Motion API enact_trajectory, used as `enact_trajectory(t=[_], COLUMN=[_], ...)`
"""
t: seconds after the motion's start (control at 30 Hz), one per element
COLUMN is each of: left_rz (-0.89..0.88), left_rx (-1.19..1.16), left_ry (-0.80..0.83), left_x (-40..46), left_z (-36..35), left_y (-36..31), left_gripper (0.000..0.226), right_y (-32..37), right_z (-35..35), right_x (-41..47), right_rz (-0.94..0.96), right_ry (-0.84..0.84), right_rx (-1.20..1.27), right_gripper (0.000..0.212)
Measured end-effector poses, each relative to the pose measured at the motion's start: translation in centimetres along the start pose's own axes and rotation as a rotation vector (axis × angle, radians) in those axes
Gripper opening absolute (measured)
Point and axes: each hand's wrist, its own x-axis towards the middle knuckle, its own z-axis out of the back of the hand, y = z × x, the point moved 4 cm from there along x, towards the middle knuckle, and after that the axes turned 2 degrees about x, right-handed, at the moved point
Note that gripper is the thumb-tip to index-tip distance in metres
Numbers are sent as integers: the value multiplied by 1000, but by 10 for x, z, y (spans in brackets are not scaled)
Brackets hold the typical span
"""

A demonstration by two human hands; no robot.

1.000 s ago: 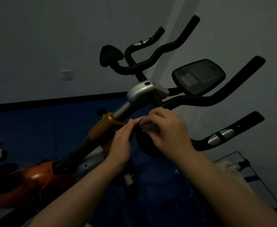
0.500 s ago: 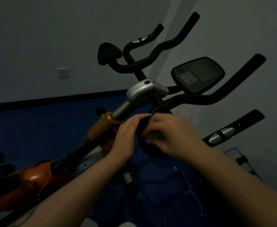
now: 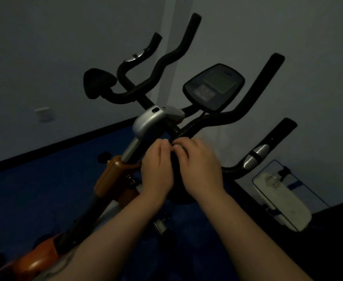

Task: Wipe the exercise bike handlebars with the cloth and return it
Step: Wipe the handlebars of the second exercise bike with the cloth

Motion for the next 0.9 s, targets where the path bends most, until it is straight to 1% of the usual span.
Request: enact_trajectory(t=[0.07,0.1,0.17,0.2,0.23,0.3,0.4,0.47,0.53,0.57,0.63,0.7,0.77,0.8,0.83,0.9], left_rz=[-21,-43,-78,-90,-95,-108,-113,-123,-147,-158,-169,-164,-164,-165,-167,-177], left_rx=[69,91,112,118,125,140,132,116,96,88,84,87,80,80,87,103], left_ry=[-37,-39,-48,-57,-66,-70,-53,-55,-61,-63,-61,-33,-7,-3,3,30], left_x=[0,-1,-2,-2,-2,-2,-1,-1,-3,-3,-2,-1,-1,-1,-1,-1], left_z=[-3,-4,-3,-3,-3,-4,-4,-4,-3,-3,-2,-2,-3,-3,-3,-4], left_y=[4,6,8,7,8,9,10,10,10,9,9,10,9,9,8,8], left_gripper=[35,35,36,36,35,34,33,33,33,32,31,30,31,30,30,29], right_y=[-13,-23,-39,-38,-33,-18,-19,-24,-22,-19,-10,-13,-23,-24,-25,-19], right_z=[0,5,14,14,12,6,-1,2,5,4,1,-1,2,4,4,2], right_x=[-11,-20,-34,-33,-25,-9,-18,-34,-24,-11,2,-10,-33,-38,-36,-20], right_rz=[-20,-55,-204,-236,-234,-229,-295,-362,-346,-313,-287,-307,-394,-431,-429,-370], right_ry=[-24,-23,29,64,79,13,-52,-36,31,35,18,-5,-37,-19,-3,-10], right_rx=[-58,-30,66,78,40,-33,48,70,-9,-58,-66,3,58,42,-6,-86], right_gripper=[26,26,30,32,32,30,32,30,29,28,28,30,32,34,34,32])
